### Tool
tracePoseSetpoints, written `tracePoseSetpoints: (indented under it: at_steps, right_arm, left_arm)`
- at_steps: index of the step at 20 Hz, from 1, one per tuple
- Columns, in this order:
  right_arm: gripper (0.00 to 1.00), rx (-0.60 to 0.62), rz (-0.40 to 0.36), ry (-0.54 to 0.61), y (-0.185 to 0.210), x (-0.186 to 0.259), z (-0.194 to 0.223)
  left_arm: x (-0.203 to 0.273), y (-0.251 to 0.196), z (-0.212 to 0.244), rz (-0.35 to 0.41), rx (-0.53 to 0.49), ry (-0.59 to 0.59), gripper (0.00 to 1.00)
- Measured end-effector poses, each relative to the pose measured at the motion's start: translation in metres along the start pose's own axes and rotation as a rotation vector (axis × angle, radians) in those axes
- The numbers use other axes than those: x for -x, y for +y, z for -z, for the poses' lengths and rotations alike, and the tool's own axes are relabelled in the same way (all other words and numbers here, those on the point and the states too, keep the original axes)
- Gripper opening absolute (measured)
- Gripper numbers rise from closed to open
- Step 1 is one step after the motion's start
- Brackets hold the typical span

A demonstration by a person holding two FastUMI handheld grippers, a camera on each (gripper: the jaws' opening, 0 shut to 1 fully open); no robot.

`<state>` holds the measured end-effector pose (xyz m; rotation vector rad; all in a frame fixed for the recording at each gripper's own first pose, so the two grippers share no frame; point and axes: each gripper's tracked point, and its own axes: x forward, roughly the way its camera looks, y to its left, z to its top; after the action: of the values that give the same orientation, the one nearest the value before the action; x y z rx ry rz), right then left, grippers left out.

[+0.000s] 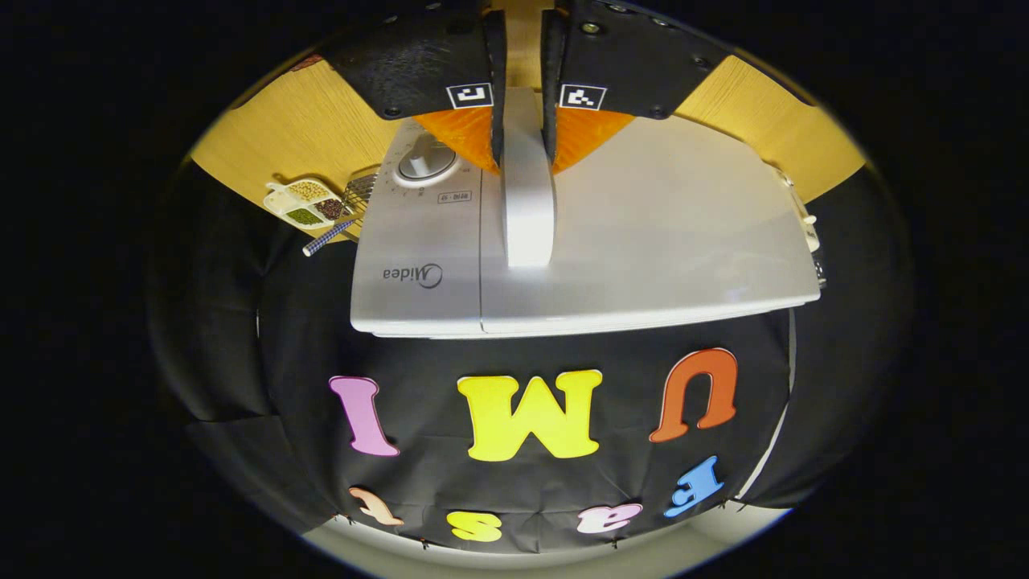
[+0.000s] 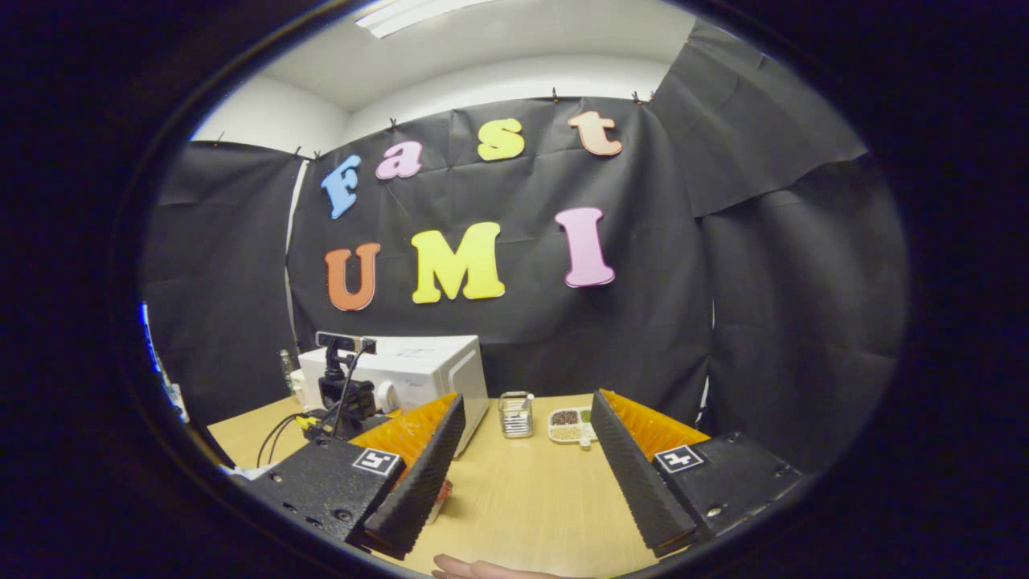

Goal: Open the microwave oven with the left hand, put the food in, and close the microwave oven.

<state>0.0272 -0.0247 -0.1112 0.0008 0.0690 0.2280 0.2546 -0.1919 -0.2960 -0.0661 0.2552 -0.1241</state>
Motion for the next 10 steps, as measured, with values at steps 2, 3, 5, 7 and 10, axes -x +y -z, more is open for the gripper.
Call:
tracePoseSetpoints:
  at_steps: [2,3,5,7,10]
  right_arm:
    - [1.00,-0.004,0.006,0.011,0.000,0.003,0.002]
    - [1.00,-0.004,0.012,0.012,-0.001,0.006,0.001]
    - [1.00,0.002,0.019,0.005,-0.001,0.010,-0.001]
    - [1.00,0.009,0.027,0.005,-0.002,0.014,-0.001]
    - [1.00,0.018,0.030,0.007,-0.001,0.019,-0.002]
  left_arm:
    - [0.001,-0.002,0.005,0.046,0.051,0.030,0.16]
    - [0.003,-0.001,0.004,0.043,0.040,0.019,0.16]
    - [0.002,0.001,0.003,0.037,0.036,0.007,0.11]
    - [0.004,0.002,0.004,0.028,0.055,0.008,0.11]
    - [0.023,0.004,-0.004,0.024,0.036,-0.033,0.10]
